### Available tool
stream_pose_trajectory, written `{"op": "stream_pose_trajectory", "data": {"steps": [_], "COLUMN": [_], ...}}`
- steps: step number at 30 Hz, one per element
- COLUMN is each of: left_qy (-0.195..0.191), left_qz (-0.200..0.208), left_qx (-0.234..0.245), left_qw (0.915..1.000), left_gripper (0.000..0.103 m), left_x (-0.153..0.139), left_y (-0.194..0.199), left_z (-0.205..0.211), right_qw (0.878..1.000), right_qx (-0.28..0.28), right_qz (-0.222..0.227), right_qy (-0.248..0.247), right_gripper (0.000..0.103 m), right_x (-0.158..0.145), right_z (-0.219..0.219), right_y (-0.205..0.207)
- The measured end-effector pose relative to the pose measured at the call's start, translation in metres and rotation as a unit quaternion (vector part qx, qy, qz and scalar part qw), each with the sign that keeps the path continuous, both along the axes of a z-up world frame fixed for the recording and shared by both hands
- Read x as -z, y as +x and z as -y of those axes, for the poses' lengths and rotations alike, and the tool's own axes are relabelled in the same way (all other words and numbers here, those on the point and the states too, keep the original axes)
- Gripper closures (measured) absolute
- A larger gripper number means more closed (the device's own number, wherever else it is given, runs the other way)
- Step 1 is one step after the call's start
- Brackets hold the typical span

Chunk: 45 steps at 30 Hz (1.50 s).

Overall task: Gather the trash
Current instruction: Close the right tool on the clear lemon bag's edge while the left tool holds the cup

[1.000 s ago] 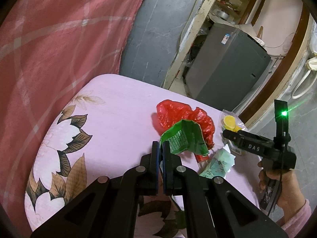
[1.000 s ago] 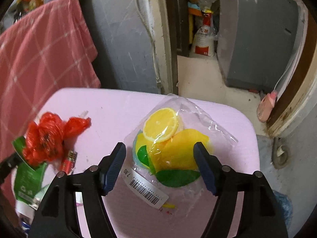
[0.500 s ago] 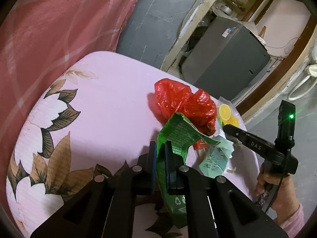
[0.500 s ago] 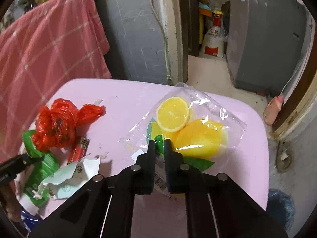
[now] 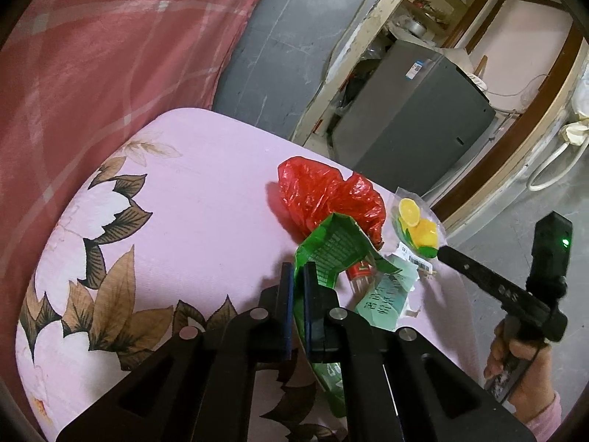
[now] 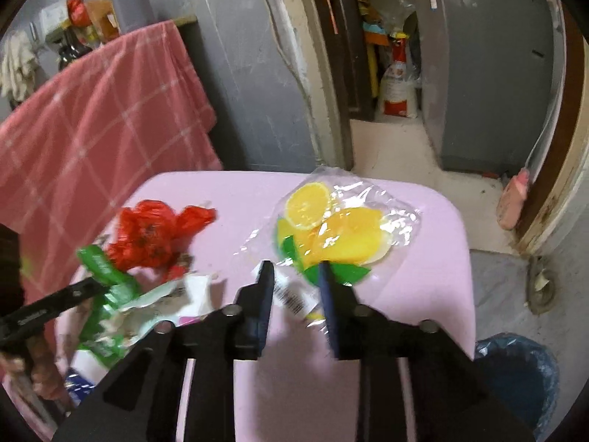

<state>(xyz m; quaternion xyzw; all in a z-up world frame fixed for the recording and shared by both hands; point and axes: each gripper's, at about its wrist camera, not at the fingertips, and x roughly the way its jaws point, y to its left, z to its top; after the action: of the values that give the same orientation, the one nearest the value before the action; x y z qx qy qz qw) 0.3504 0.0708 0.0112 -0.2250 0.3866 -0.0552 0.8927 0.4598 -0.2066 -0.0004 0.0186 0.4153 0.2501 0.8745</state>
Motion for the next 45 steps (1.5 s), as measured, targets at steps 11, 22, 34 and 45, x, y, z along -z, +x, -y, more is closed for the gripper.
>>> {"op": "stream_pose_trajectory", "data": {"steps": [11, 22, 34, 45], "left_qy": [0.003, -0.006, 0.003, 0.004], "left_qz": [-0.004, -0.005, -0.005, 0.017], "left_qx": [-0.005, -0.007, 0.001, 0.005], "left_qw": [1.0, 0.9999, 1.0, 0.9998], "left_gripper": [0.101, 0.101, 0.101, 0.103], "left_x": [-0.002, 0.003, 0.002, -0.011], "left_y": [-0.004, 0.007, 0.011, -0.001], "left_z": [0.001, -0.002, 0.001, 0.011], "right_qw": [1.0, 0.994, 0.994, 0.997], "right_qx": [0.014, 0.092, 0.084, 0.028], "right_qz": [0.009, -0.04, -0.058, -0.011], "right_qy": [-0.005, 0.033, 0.034, 0.074], "right_gripper": [0.058, 0.037, 0.061, 0.1], "right_x": [-0.003, 0.019, 0.026, 0.01], "right_z": [-0.015, 0.05, 0.04, 0.026], "right_y": [-0.01, 0.038, 0.064, 0.021]}}
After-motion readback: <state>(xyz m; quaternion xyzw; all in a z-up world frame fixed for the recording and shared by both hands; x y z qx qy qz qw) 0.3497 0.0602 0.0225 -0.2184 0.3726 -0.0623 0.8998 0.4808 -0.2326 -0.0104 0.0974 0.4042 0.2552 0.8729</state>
